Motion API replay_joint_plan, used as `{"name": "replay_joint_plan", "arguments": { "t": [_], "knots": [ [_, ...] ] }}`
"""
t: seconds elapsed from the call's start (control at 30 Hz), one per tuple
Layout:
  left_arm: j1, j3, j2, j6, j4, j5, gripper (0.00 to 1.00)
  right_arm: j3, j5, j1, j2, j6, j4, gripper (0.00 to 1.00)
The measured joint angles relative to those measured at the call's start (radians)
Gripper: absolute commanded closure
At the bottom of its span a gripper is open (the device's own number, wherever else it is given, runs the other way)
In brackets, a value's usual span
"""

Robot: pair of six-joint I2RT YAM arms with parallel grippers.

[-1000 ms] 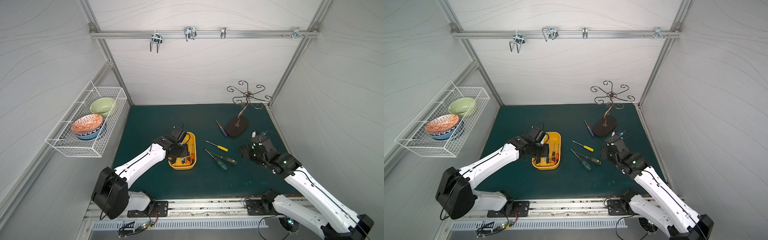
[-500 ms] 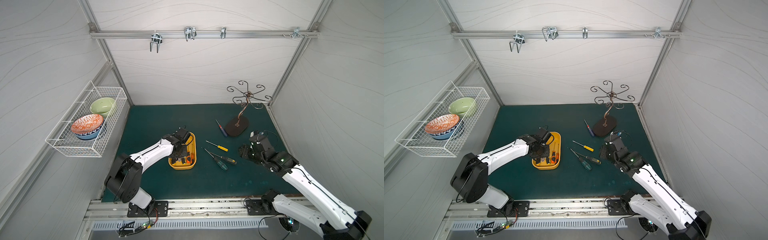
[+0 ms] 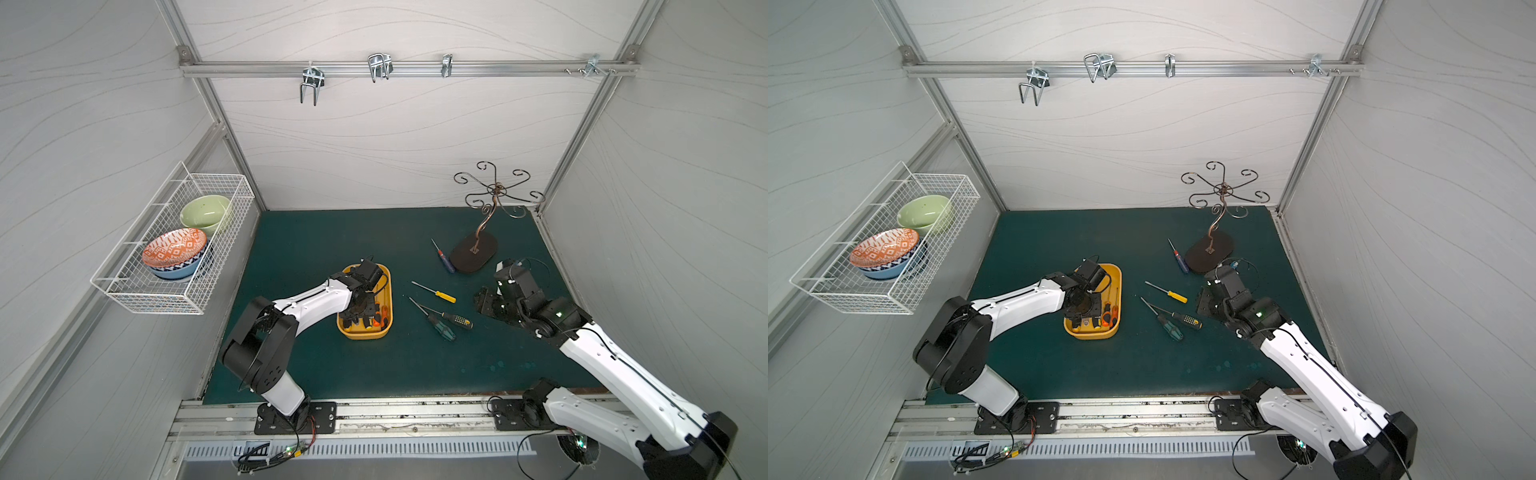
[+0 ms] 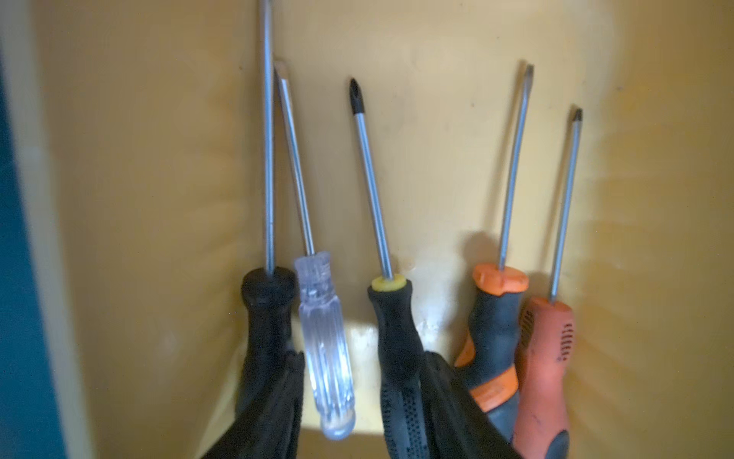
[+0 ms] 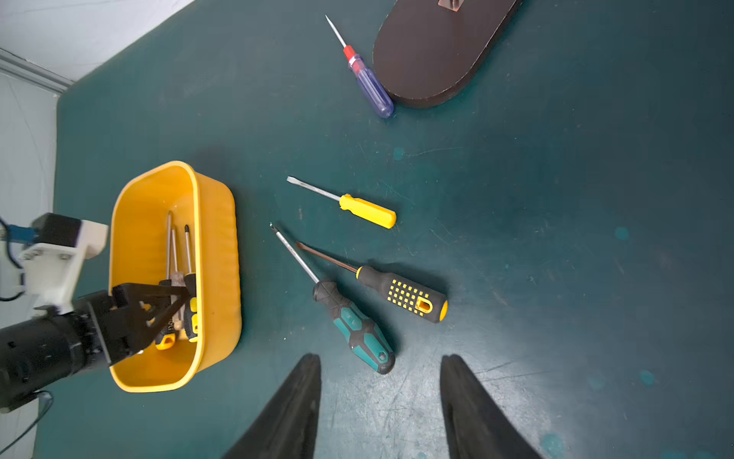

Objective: Put the screwdriver on the desktop into the storage box
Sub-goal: Place the screwdriver in the storage box, then pick up the screwdriver from the center of the board.

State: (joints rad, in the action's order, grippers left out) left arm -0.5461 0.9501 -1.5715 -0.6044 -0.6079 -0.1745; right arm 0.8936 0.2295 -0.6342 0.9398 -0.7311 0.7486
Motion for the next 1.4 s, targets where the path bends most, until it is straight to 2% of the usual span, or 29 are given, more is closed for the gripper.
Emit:
{"name": "replay_joint_plan", "arguments": {
  "t": [0.2, 0.33, 0.5, 0.67, 0.87, 1.03, 1.4],
  "knots": [
    [0.012, -0.006, 0.222, -0.002, 0.011, -0.045, 0.42, 0.059, -0.021, 0.015, 0.080, 0.060, 0.001, 0.47],
    [0.079, -0.013, 0.358, -0.002, 0.038, -0.029, 0.43, 0.154, -0.092, 0.057, 0.225, 0.148, 0.001, 0.45],
    [0.195, -0.069, 0.433, -0.002, 0.052, 0.024, 0.44, 0.286, -0.147, 0.081, 0.441, 0.295, 0.004, 0.39],
    [0.248, -0.146, 0.486, -0.002, 0.056, 0.071, 0.46, 0.401, -0.146, 0.082, 0.631, 0.431, 0.010, 0.35],
    [0.266, -0.176, 0.505, 0.002, 0.077, 0.092, 0.47, 0.537, -0.083, 0.076, 0.841, 0.562, -0.002, 0.35],
    [0.276, -0.180, 0.505, 0.008, 0.097, 0.098, 0.49, 0.648, 0.016, 0.063, 0.977, 0.635, -0.008, 0.37],
    [0.289, -0.185, 0.503, 0.023, 0.112, 0.100, 0.51, 0.800, 0.185, 0.056, 1.177, 0.708, -0.030, 0.45]
  ]
}}
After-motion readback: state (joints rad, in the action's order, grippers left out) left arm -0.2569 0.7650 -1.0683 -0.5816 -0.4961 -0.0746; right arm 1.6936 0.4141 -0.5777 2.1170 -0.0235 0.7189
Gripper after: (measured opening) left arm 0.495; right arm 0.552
